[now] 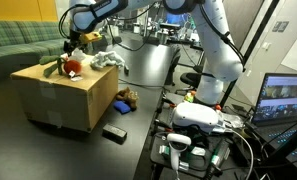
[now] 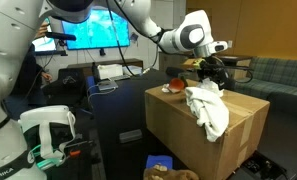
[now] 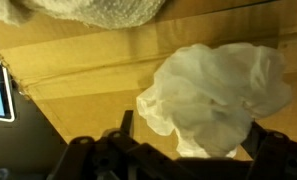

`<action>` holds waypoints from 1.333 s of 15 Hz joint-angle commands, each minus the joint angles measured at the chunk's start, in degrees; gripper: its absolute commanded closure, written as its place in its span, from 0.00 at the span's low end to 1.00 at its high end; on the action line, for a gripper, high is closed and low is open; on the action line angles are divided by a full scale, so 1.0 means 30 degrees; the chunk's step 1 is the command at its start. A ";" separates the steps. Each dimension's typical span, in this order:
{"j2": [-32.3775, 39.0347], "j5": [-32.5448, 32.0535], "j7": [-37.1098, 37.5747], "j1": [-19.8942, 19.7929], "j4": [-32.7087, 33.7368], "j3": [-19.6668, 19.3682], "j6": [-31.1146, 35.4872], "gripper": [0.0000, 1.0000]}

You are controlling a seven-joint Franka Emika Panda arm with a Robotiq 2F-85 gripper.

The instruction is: Switch all the objects on the box and on the table

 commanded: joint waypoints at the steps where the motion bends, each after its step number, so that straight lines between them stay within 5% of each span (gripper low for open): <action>1: 0.1357 0.0227 -0.0135 -0.0353 0.1896 0.0150 -0.0734 0.00; 2: 0.1501 0.0165 -0.0144 -0.0329 0.2046 0.0113 -0.0851 0.00; 3: 0.1609 0.0144 -0.0086 -0.0306 0.2201 0.0072 -0.1011 0.25; 12: 0.0510 -0.0084 -0.0043 -0.0148 0.2056 -0.0002 -0.1969 0.88; 20: -0.3457 -0.1266 0.0511 0.0237 -0.0948 -0.0413 -0.2641 0.90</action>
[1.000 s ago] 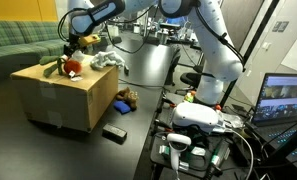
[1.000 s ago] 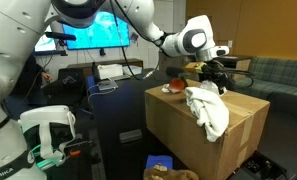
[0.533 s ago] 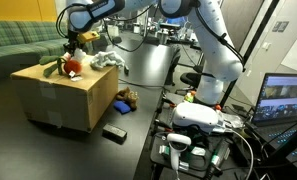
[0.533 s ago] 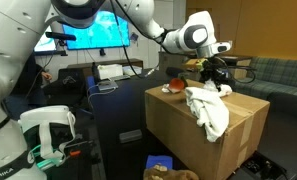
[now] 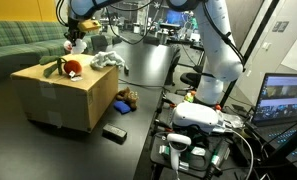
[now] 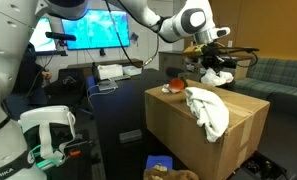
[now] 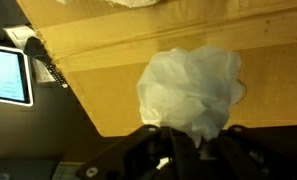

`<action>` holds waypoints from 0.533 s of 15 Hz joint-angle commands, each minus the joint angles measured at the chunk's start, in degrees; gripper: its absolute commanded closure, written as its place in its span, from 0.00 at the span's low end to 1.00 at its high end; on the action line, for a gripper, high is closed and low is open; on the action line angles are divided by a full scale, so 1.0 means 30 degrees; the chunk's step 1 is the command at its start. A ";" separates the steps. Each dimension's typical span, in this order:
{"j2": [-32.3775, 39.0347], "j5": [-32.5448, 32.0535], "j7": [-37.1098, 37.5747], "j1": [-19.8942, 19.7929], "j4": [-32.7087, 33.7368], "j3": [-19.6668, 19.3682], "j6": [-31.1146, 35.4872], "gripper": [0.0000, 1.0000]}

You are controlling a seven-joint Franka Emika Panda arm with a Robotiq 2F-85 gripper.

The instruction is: Switch all the objects on the box and on the table

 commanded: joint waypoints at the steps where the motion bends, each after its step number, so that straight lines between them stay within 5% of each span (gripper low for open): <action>1: -0.3259 -0.0953 0.0296 0.0099 -0.3016 -0.0246 -0.0592 0.89; 8: -0.9635 -0.1885 0.0211 -0.0442 -1.0061 0.0115 -0.2260 0.90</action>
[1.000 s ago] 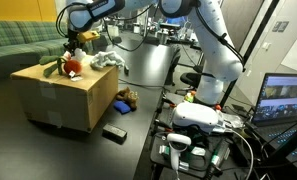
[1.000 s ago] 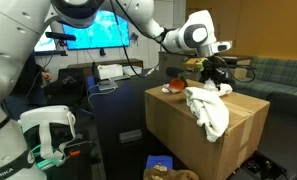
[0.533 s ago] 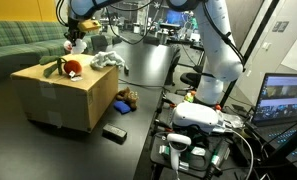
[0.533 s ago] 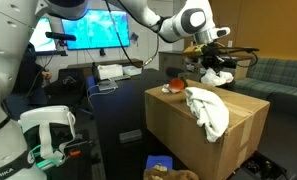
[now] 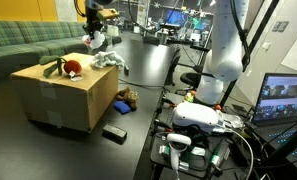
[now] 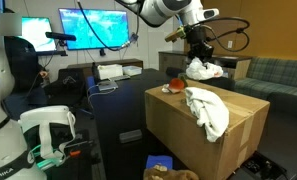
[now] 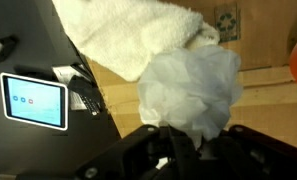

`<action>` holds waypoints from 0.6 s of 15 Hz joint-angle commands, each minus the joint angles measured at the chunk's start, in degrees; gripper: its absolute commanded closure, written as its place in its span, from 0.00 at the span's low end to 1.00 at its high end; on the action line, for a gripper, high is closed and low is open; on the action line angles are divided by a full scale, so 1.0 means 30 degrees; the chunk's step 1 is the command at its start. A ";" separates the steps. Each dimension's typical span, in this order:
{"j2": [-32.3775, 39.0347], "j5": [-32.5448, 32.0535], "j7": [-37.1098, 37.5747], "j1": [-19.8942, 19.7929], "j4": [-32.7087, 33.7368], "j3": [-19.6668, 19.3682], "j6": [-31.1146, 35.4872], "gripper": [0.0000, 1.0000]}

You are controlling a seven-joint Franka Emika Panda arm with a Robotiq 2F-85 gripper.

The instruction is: Switch all the objects on the box and on the table

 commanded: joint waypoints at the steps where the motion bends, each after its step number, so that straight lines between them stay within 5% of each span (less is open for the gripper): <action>1: -0.4168 -0.0725 0.0092 -0.0501 -0.4785 0.0274 -0.0285 0.89; 9: -1.0312 -0.0883 -0.0403 -0.1617 -1.3306 0.0776 0.0029 0.90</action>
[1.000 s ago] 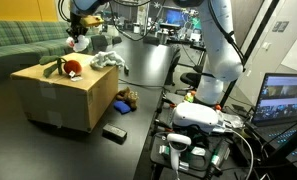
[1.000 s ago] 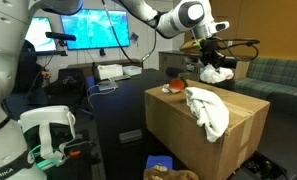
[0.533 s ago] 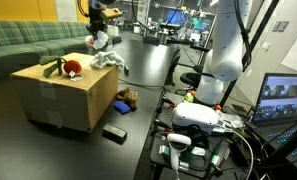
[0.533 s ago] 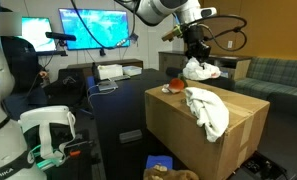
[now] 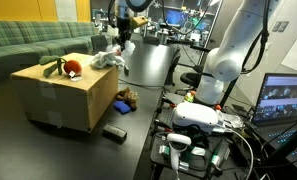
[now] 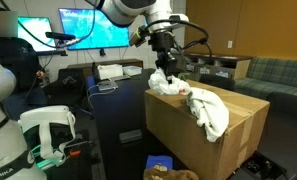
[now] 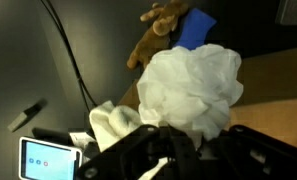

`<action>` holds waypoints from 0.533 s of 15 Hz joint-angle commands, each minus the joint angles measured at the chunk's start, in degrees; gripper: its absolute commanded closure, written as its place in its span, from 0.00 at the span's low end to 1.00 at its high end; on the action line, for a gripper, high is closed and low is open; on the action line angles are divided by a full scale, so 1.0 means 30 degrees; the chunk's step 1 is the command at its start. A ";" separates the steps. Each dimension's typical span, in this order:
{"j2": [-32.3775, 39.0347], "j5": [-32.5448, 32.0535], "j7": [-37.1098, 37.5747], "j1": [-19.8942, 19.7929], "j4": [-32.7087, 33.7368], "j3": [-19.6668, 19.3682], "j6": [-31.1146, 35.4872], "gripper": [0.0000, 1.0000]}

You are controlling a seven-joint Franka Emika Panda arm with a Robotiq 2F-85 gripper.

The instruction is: Switch all the objects on the box and on the table

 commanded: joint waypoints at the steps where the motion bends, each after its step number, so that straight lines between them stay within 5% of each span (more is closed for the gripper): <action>1: -0.2893 -0.0344 -0.0435 -0.0814 -0.4070 0.0548 0.0870 0.90; 8: -0.3172 0.0144 -0.1250 -0.0758 -0.9391 0.0983 0.4801 0.90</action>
